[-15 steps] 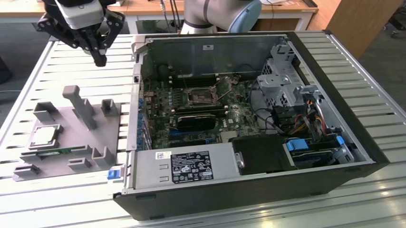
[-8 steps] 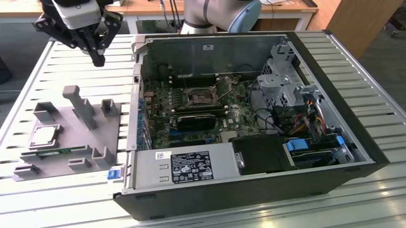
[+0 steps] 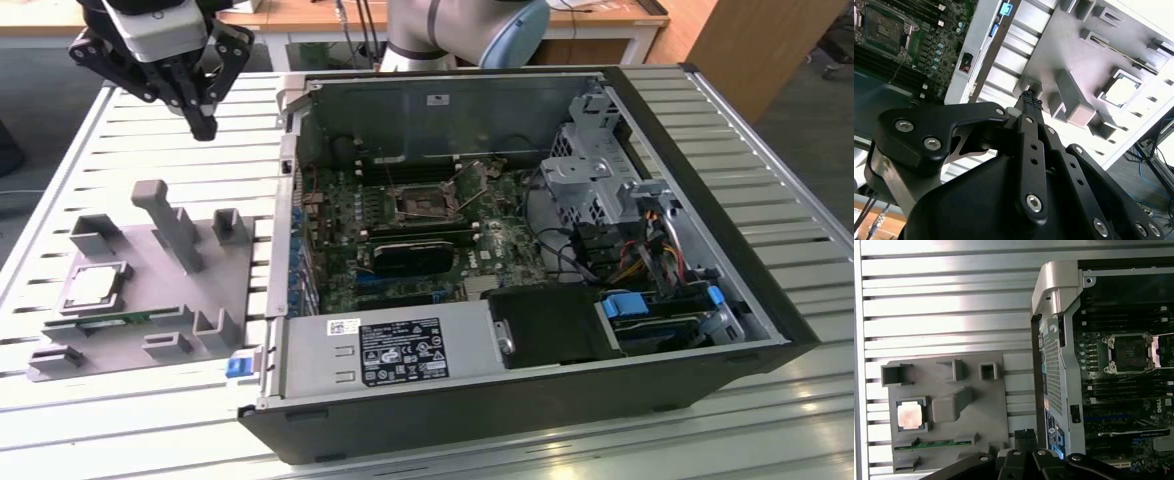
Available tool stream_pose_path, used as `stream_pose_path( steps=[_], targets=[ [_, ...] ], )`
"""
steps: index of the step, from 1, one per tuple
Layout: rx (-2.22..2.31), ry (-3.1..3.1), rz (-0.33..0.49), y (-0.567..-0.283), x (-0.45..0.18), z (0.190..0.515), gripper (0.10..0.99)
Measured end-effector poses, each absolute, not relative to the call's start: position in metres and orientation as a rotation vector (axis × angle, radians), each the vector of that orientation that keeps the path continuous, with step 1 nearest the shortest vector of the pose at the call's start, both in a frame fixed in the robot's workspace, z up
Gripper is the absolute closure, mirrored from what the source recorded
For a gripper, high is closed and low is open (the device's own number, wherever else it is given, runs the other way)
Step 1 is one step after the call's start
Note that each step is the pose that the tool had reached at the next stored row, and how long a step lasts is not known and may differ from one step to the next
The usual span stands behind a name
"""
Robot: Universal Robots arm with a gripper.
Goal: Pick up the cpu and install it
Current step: 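Reach for the cpu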
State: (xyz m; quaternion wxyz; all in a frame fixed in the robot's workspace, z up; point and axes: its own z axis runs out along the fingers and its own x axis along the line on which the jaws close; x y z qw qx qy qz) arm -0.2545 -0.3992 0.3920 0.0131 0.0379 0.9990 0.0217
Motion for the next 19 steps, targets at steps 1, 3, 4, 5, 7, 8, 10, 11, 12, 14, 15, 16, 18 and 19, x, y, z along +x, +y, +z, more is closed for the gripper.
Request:
stream_pose_path(
  steps=[1,3,4,5,7,8,10,11,12,14,15,16,18,19],
  targets=[
    [0.118,3.112,0.068,-0.3992,-0.2549,0.392,0.98],
    [0.118,3.112,0.068,-0.3992,-0.2557,0.3919,0.98],
    [0.118,3.112,0.068,-0.3992,-0.2561,0.3919,0.98],
    [0.118,3.112,0.068,-0.3992,-0.2563,0.3919,0.98],
    [0.118,3.112,0.068,-0.3992,-0.257,0.3919,0.98],
    [0.118,3.112,0.068,-0.3992,-0.2573,0.3919,0.98],
    [0.118,3.113,0.068,-0.3992,-0.258,0.3919,0.98],
    [0.118,3.112,0.068,-0.3992,-0.2585,0.3919,0.98],
    [0.118,3.112,0.068,-0.3992,-0.2589,0.3918,0.98],
    [0.118,3.113,0.068,-0.3992,-0.2595,0.3919,0.98],
    [0.118,3.113,0.068,-0.3992,-0.2599,0.3918,0.98],
    [0.118,3.112,0.068,-0.3992,-0.2603,0.3918,0.98],
    [0.118,3.113,0.068,-0.3992,-0.2611,0.3918,0.98],
    [0.118,3.112,0.068,-0.3992,-0.2615,0.3918,0.98]
  ],
)
